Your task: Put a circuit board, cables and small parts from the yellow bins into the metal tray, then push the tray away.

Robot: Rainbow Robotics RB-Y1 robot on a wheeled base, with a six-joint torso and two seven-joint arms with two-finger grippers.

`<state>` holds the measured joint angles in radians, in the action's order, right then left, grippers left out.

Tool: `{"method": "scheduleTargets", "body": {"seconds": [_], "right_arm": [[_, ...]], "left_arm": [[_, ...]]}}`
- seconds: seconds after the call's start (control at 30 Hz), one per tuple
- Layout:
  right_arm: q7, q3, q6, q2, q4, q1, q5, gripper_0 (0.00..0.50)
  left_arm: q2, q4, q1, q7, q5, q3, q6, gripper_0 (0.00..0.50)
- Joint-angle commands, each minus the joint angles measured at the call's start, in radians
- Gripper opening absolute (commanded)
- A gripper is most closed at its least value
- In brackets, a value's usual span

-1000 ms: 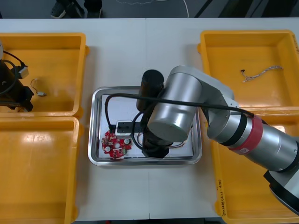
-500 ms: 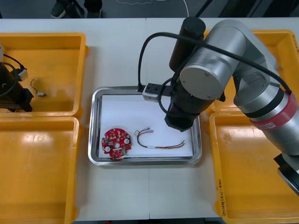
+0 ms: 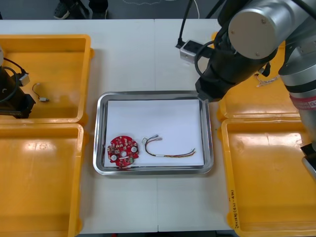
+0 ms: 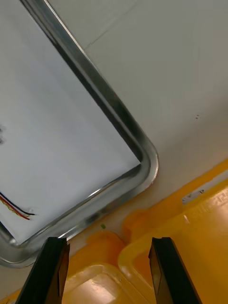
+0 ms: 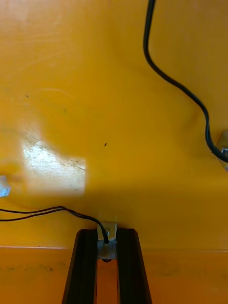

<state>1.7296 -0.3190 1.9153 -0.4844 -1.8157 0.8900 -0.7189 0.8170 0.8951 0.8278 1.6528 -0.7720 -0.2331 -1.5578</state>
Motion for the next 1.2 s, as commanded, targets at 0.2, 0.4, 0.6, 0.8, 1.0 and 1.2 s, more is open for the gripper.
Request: {"method": "scheduleTargets", "body": {"seconds": [0.2, 0.4, 0.6, 0.8, 1.0, 1.2], "right_arm": [[0.018, 0.090, 0.005, -0.102, 0.078, 0.047, 0.018, 0.500], [0.059, 0.129, 0.005, -0.141, 0.139, 0.046, 0.024, 0.500], [0.126, 0.215, 0.005, -0.157, 0.226, 0.044, 0.035, 0.500], [0.137, 0.236, 0.005, -0.175, 0.245, 0.017, 0.088, 0.500], [0.128, 0.296, 0.005, -0.189, 0.249, -0.043, 0.131, 0.500], [0.068, 0.394, -0.013, -0.189, 0.265, -0.091, 0.141, 0.500]], "left_arm": [[-0.004, 0.001, 0.082, -0.068, 0.005, -0.011, 0.008, 0.000], [0.004, 0.001, 0.136, -0.091, 0.014, -0.009, 0.005, 0.000], [0.022, 0.001, 0.168, -0.099, 0.020, -0.008, 0.002, 0.000], [0.024, 0.001, 0.182, -0.102, 0.025, 0.005, -0.001, 0.000], [0.024, 0.001, 0.205, -0.110, 0.040, 0.046, -0.015, 0.000], [0.024, 0.027, 0.238, -0.125, 0.046, 0.089, -0.071, 0.000]]}}
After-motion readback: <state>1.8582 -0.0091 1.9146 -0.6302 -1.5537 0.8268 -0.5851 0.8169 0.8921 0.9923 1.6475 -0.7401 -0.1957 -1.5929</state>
